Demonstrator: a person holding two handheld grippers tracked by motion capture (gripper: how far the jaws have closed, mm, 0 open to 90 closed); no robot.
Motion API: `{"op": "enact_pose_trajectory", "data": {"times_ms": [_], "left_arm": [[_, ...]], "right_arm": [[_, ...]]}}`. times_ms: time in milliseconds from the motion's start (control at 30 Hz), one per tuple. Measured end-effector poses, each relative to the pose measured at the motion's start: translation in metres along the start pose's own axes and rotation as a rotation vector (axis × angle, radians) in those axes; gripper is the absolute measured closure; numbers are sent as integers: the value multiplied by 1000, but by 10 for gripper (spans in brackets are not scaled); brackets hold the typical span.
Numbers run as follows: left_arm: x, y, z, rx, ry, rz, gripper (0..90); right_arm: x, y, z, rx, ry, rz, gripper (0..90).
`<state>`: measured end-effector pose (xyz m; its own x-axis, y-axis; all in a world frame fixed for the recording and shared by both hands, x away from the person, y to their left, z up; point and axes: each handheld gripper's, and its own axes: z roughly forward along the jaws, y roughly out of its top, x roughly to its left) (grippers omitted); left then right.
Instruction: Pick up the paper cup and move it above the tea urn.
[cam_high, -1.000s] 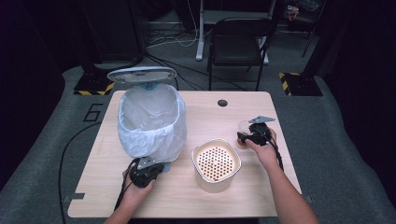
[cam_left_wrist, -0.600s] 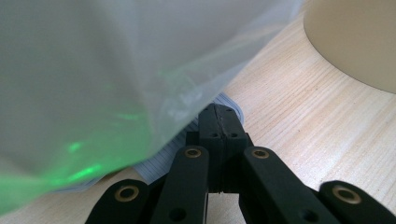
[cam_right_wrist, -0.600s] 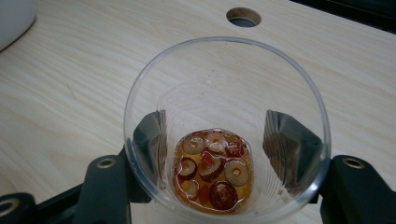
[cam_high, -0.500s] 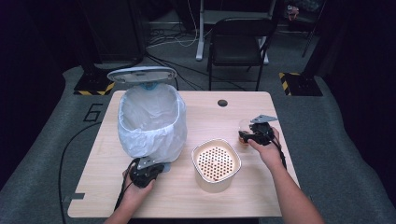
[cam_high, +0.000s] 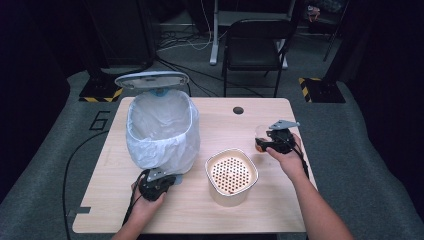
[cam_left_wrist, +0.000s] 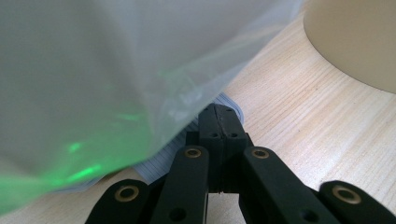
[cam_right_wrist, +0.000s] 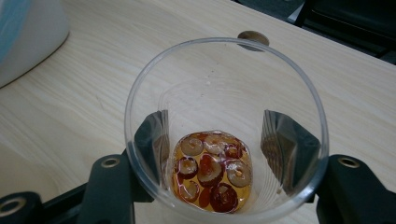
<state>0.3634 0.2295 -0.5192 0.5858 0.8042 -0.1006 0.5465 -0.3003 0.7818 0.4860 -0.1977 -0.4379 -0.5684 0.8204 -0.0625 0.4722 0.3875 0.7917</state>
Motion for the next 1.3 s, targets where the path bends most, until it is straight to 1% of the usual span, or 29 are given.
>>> {"op": "enact_pose_trajectory", "data": {"times_ms": [33, 67, 100, 133, 200, 467, 700, 733, 767, 800, 833, 867, 1000, 1067, 1100, 1300], "left_arm": [[1, 0, 0, 3, -10, 12, 900], [0, 0, 0, -4, -2, -2, 900], [0, 0, 0, -1, 2, -6, 900], [0, 0, 0, 1, 1, -4, 900], [0, 0, 0, 2, -1, -1, 900], [0, 0, 0, 1, -1, -2, 900], [0, 0, 0, 3, -1, -4, 900], [0, 0, 0, 2, -3, -3, 900], [0, 0, 0, -1, -1, -5, 900], [0, 0, 0, 3, 0, -4, 900], [0, 0, 0, 0, 0, -6, 900], [0, 0, 0, -1, 0, -6, 900], [0, 0, 0, 3, 1, -4, 900], [0, 0, 0, -1, 0, -5, 900], [0, 0, 0, 3, 1, -4, 900], [0, 0, 0, 3, 1, -5, 900]], "right_arm": [[1, 1, -1, 1, 2, 0, 423], [1, 3, -3, 1, 4, -3, 424], [2, 4, -4, 2, 9, -10, 424], [3, 5, -4, 1, 11, -5, 424], [3, 8, -7, 2, 12, -18, 424], [6, 16, -16, -7, 23, -20, 424], [10, 25, -28, -13, 36, -51, 425], [10, 27, -29, -15, 38, -63, 425], [11, 28, -31, -14, 39, -65, 425], [11, 30, -34, -19, 44, -80, 425], [13, 31, -36, -22, 45, -78, 426], [14, 33, -38, -23, 49, -89, 426], [18, 39, -46, -24, 64, -104, 426], [20, 41, -49, -36, 74, -114, 426], [21, 43, -51, -34, 75, -111, 427], [29, 50, -60, -41, 99, -145, 428]]}}
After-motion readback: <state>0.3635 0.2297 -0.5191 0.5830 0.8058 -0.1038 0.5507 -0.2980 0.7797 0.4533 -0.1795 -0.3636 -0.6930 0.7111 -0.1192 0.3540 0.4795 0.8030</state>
